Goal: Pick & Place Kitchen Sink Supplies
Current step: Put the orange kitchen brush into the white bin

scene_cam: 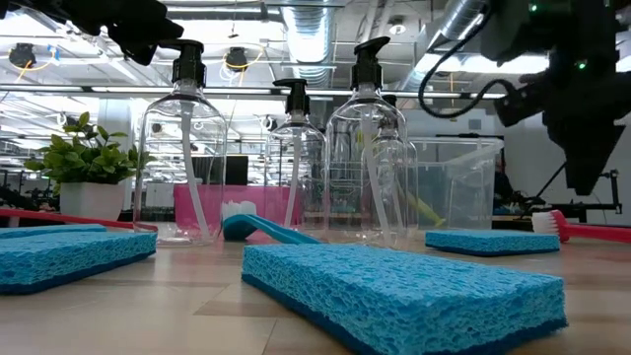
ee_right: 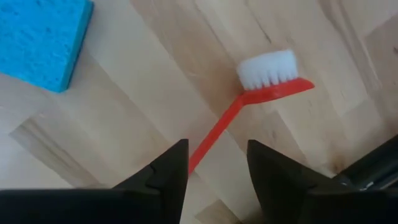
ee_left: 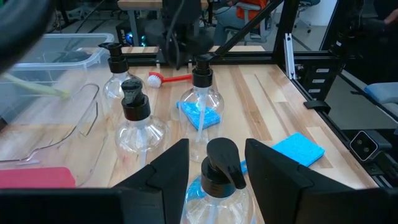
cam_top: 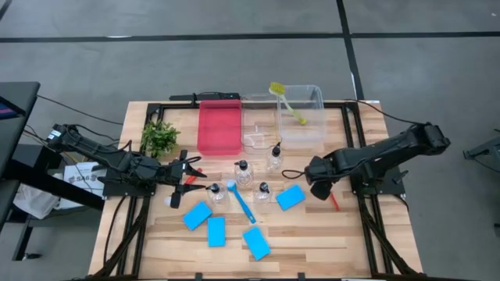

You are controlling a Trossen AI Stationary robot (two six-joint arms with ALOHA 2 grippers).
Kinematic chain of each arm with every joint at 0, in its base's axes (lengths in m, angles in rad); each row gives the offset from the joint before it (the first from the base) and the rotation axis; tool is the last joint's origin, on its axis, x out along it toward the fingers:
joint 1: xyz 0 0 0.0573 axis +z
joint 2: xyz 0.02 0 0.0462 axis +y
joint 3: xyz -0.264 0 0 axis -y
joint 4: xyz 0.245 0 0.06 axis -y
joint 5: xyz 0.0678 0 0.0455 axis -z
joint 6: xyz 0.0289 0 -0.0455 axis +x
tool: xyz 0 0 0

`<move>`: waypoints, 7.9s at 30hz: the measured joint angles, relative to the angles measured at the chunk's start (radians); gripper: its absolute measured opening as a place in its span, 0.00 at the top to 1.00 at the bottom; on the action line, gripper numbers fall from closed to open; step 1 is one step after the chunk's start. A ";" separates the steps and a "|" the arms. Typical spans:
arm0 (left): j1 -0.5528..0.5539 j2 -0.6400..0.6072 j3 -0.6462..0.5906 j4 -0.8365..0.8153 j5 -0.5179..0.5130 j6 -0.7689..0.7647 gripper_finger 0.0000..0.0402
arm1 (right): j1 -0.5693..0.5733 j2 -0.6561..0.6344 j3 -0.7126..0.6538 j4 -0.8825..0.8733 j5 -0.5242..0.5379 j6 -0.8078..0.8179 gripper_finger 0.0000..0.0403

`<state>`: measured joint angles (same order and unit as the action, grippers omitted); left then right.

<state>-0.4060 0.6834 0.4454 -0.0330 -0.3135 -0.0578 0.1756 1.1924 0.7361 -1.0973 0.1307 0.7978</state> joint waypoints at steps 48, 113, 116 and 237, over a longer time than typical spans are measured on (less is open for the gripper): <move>0.000 0.000 0.000 0.000 0.000 0.000 0.60 | 0.027 0.317 -0.037 -0.007 -0.115 -0.034 0.91; 0.000 0.000 0.000 0.003 0.000 0.001 0.60 | -0.172 -0.381 0.078 0.853 0.941 -0.718 0.87; 0.000 0.000 0.000 0.003 0.000 0.001 0.60 | -0.204 -0.346 0.078 0.818 0.940 -0.714 0.86; -0.214 0.214 0.105 0.100 0.052 -0.026 0.60 | 0.409 -0.274 0.078 0.632 0.903 -0.605 0.72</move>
<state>-0.6205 0.8970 0.5499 0.0669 -0.2619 -0.0838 0.5842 0.9180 0.8139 -0.4648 1.0339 0.1928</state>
